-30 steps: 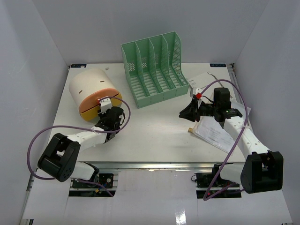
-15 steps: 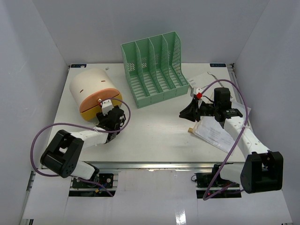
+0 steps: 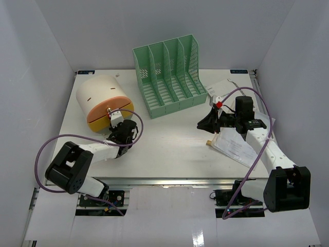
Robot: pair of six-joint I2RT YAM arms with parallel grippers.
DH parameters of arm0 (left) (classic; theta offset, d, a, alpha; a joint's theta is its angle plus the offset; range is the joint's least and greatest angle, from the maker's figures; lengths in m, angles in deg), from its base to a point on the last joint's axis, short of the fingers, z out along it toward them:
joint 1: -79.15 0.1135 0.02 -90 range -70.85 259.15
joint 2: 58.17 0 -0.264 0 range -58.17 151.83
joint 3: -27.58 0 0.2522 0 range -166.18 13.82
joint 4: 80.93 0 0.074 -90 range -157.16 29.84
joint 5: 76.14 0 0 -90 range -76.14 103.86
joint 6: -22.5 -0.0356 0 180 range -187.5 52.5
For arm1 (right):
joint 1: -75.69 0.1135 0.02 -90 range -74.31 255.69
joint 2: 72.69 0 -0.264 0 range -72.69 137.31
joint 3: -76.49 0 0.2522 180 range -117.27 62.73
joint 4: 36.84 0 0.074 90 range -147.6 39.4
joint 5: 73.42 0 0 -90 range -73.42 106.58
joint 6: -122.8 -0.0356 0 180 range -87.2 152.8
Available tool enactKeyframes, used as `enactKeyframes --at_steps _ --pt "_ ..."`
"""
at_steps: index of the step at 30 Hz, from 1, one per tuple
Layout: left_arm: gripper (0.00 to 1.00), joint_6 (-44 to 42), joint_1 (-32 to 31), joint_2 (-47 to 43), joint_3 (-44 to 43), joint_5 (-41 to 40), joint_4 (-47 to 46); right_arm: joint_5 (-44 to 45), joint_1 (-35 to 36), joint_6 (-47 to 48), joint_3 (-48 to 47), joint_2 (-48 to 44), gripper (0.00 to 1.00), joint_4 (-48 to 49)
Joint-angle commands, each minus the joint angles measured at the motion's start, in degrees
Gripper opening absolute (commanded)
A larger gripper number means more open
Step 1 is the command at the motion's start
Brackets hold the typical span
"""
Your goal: Organize the desk
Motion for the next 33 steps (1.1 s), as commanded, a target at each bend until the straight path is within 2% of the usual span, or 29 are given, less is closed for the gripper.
enactKeyframes --at_steps 1,4,9,11,13,15,17,19,25,29,33 --pt "0.2 2.3 0.3 -1.4 -0.7 -2.9 -1.5 -1.9 -0.4 -0.4 0.3 -0.2 0.28 1.0" --pt "0.12 2.6 0.2 -2.5 0.5 -2.2 -1.6 -2.0 -0.4 -0.4 0.2 -0.1 0.28 1.1" --pt "0.09 4.2 -3.0 -5.1 1.7 -2.6 -0.6 -2.0 -0.4 -0.4 0.2 0.0 0.28 1.0" --pt "0.11 5.2 -5.1 -5.4 1.5 -3.6 0.5 -2.0 -0.4 -0.4 0.2 0.0 0.28 1.1" --pt "0.31 6.6 -5.8 -4.7 0.9 -5.0 2.2 -2.0 -0.4 -0.4 0.2 0.0 0.28 1.1" --pt "0.57 7.8 -6.0 -3.8 -0.2 -7.1 4.8 -2.1 -0.5 -0.5 0.2 0.0 0.28 1.0" --pt "0.68 8.6 -6.0 -2.0 -1.2 -9.4 6.5 -2.1 -0.5 -0.5 0.2 0.0 0.28 1.0" --pt "0.75 9.1 -6.0 -0.5 -2.8 -12.2 8.5 -2.2 -0.5 -0.5 0.2 -0.1 0.28 1.1" --pt "0.77 12.1 -6.0 3.4 -7.4 -16.2 12.3 -2.2 -0.6 -0.5 0.3 0.4 0.28 1.0" --pt "0.77 8.1 -5.9 6.2 -10.5 -18.7 12.7 -2.1 -0.6 -0.5 0.3 0.7 0.28 1.1" --pt "0.73 7.3 -4.0 7.9 -12.3 -17.0 12.8 -2.0 -0.8 -0.5 0.3 0.8 0.28 1.0"
